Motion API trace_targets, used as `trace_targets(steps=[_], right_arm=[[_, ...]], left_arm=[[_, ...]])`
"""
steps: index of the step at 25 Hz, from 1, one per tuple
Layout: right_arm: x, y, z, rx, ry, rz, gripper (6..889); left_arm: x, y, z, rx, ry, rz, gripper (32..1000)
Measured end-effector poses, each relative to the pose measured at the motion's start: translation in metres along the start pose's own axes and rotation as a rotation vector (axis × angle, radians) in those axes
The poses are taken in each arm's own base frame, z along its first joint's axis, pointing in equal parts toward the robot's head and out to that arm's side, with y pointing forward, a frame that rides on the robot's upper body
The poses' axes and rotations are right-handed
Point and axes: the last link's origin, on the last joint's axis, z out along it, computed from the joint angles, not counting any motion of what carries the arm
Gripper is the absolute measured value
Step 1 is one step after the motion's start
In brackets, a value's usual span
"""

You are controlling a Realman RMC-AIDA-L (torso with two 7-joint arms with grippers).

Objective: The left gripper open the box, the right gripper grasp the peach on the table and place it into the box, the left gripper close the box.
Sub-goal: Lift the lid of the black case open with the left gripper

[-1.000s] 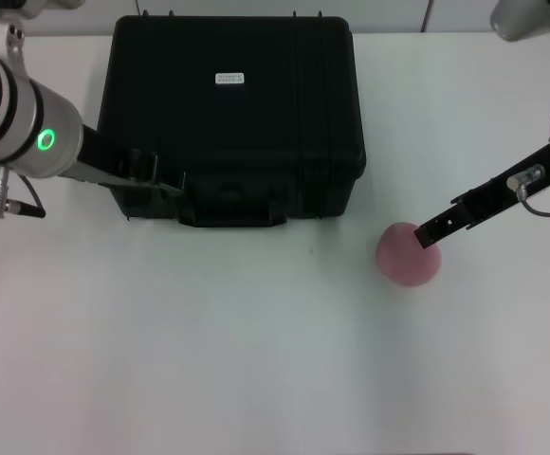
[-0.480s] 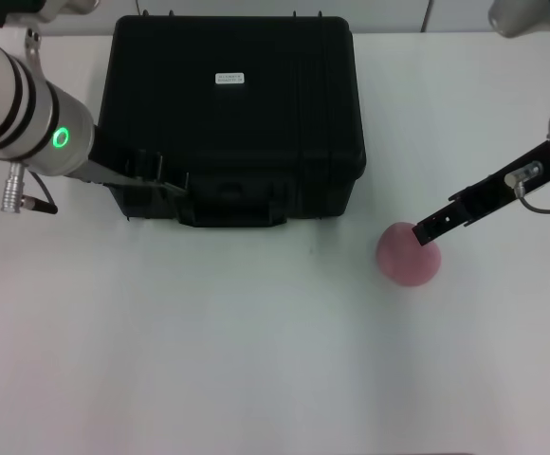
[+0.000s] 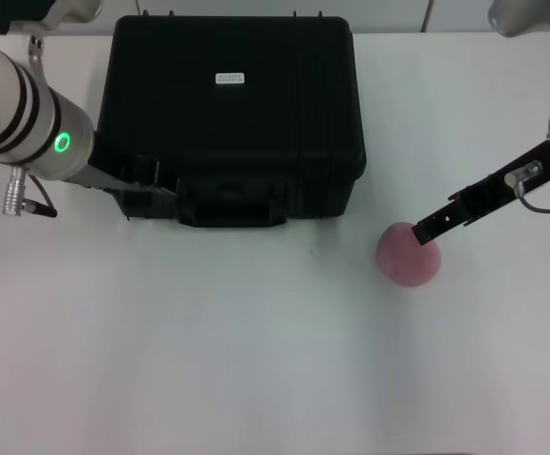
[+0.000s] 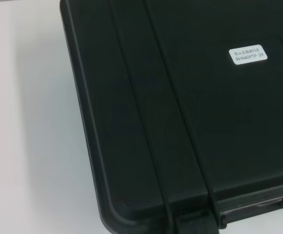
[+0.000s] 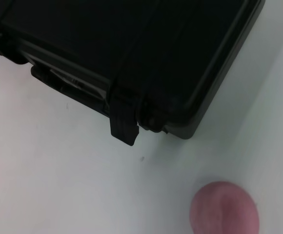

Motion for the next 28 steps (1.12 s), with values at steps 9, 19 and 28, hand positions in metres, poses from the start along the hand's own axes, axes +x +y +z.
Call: trace_targets(steps=[9, 19, 28], right_arm=[[0.0002, 0.0001, 0.0, -0.001, 0.001, -0.001, 817], [0.0004, 0.0002, 0.0, -0.001, 0.003, -0.002, 817], [0.0003, 0.0002, -0.0001, -0.001, 0.003, -0.002, 817]], left_arm=[[-0.0005, -0.001, 0.0013, 0.002, -0.002, -0.003, 682], [-0.002, -0.0032, 0.0013, 0.005, -0.004, 0.003, 421], [-0.0023, -0.002, 0.0002, 0.002, -0.005, 0.007, 370]])
